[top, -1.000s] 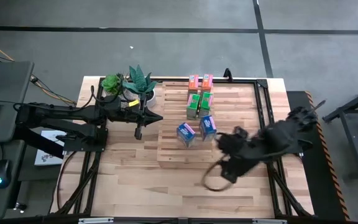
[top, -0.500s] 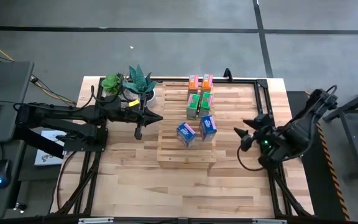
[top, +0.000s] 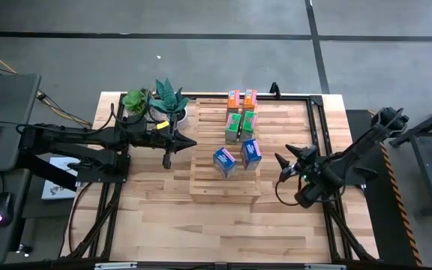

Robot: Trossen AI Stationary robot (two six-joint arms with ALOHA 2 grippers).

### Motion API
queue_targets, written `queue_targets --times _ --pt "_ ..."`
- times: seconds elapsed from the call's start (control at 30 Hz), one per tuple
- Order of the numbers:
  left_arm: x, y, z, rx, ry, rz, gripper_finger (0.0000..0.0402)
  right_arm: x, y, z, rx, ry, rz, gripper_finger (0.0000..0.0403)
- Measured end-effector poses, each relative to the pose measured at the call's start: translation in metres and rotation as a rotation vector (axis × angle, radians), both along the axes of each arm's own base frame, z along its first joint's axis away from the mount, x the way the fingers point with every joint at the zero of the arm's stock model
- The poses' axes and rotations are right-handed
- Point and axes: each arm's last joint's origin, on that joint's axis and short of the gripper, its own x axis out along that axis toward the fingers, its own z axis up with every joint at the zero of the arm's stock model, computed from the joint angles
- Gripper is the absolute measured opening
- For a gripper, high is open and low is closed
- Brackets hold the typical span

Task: Stack cereal on shelf
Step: Adjust the blue cereal boxes on the shelf

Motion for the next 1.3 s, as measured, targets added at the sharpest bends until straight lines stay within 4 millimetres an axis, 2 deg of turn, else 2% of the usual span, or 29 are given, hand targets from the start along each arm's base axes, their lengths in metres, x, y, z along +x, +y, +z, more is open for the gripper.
queue_targets --times 0.13,0.47,0.63,0.8,1.0,1.17,1.3 --pt "0.000 0.000 0.000 0.001 -0.001 0.000 0.0000 -0.003 -0.005 -0.010 0.065 0.033 -0.027 0.0275" --pt "0.000 0.000 0.000 0.002 -0.003 0.000 0.0000 0.000 -0.022 -0.014 0.135 0.151 -0.133 0.0275" --pt "0.000 0.000 0.000 0.003 -0.003 0.000 0.0000 -0.006 -0.028 -0.015 0.095 0.324 -0.135 0.0275" --pt "0.000 0.000 0.000 0.003 -0.003 0.000 0.0000 -0.017 -0.032 -0.013 0.124 0.464 -0.128 0.0275" --pt "0.000 0.000 0.001 0.003 -0.006 0.001 0.0000 -0.021 -0.027 -0.001 0.080 0.405 0.024 0.0275" --pt "0.000 0.000 0.001 0.004 -0.008 0.001 0.0000 -0.032 -0.032 0.009 0.055 0.324 0.079 0.0275" --pt "0.000 0.000 0.000 0.003 -0.005 0.001 0.0000 -0.046 -0.041 -0.008 0.060 0.217 0.100 0.0275"
